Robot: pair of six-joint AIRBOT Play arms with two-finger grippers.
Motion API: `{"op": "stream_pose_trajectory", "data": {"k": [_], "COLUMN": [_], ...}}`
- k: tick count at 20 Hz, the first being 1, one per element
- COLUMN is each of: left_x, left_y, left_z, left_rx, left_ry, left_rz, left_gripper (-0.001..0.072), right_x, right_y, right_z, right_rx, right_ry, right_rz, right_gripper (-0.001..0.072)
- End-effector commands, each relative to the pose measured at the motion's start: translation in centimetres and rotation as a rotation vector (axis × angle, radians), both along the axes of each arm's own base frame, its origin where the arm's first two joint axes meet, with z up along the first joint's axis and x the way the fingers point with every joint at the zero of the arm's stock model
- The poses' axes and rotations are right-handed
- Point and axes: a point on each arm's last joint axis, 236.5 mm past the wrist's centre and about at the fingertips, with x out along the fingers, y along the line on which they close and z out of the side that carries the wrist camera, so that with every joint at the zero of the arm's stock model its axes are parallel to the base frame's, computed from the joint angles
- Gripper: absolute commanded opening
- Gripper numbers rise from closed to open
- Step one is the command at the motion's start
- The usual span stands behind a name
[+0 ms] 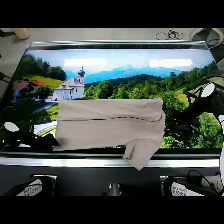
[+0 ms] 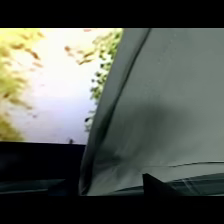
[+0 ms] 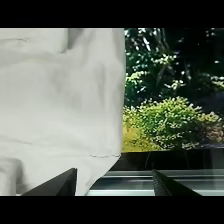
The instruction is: Fold the shirts.
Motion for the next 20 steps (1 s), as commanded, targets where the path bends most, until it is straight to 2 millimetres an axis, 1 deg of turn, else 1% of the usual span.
{"op": "stream_pose_trajectory", "data": {"k": [1,2,3,4,5,6,7,9,11,14,15,16,17,18,19,20], "left_x": [-0.2,0.3,0.8,1.2,1.3,1.3,1.3,1.4,1.2,1.1,1.1,1.1,1.1,1.3,1.6,2.9], "left_y": [-0.1,-0.2,-0.3,-0.5,-0.5,-0.5,-0.5,-0.5,-0.5,-0.6,-0.6,-0.6,-0.6,-0.5,-0.4,-0.3], "left_z": [-1.3,-1.3,-1.3,-1.2,-1.2,-1.2,-1.2,-1.1,-1.0,-0.9,-0.9,-0.9,-0.9,-1.0,-0.7,0.4], "left_rx": [0.004,0.003,-0.004,-0.010,-0.012,-0.012,-0.011,-0.010,-0.014,-0.018,-0.019,-0.018,-0.017,-0.014,-0.013,-0.015], "left_ry": [-0.002,-0.016,-0.033,-0.044,-0.050,-0.052,-0.054,-0.059,-0.053,-0.048,-0.048,-0.048,-0.051,-0.059,-0.074,-0.131], "left_rz": [0.025,0.038,0.056,0.068,0.066,0.062,0.061,0.061,0.057,0.056,0.056,0.056,0.056,0.051,0.040,0.017], "left_gripper": [0.0414,0.0352,0.0250,0.0115,0.0027,0.0027,0.0026,0.0026,0.0026,0.0026,0.0026,0.0026,0.0026,0.0026,0.0026,0.0025], "right_x": [-1.3,-2.3,-3.6,-4.9,-6.3,-7.5,-8.5,-9.4,-10.3,-10.5,-10.6,-10.6,-10.5,-10.3,-9.8,-8.3], "right_y": [0.3,0.5,0.8,1.1,1.5,2.2,3.5,6.7,7.5,8.9,9.2,9.2,9.0,9.0,8.9,8.8], "right_z": [-0.7,-1.1,-1.6,-2.1,-2.9,-3.8,-4.7,-6.1,-7.8,-9.4,-9.7,-9.8,-9.9,-9.8,-9.4,-8.3], "right_rx": [0.005,0.010,0.015,0.020,0.026,0.046,0.094,0.217,0.202,0.167,0.156,0.147,0.140,0.136,0.136,0.135], "right_ry": [0.009,0.017,0.028,0.039,0.050,0.059,0.064,0.057,0.056,0.039,0.038,0.037,0.035,0.031,0.017,-0.045], "right_rz": [0.016,0.027,0.037,0.045,0.041,0.029,0.007,-0.026,-0.017,-0.005,-0.011,-0.017,-0.020,-0.017,-0.009,0.023], "right_gripper": [0.0507,0.0508,0.0509,0.0510,0.0511,0.0511,0.0510,0.0510,0.0490,0.0482,0.0428,0.0350,0.0209,0.0024,0.0018,0.0018]}}
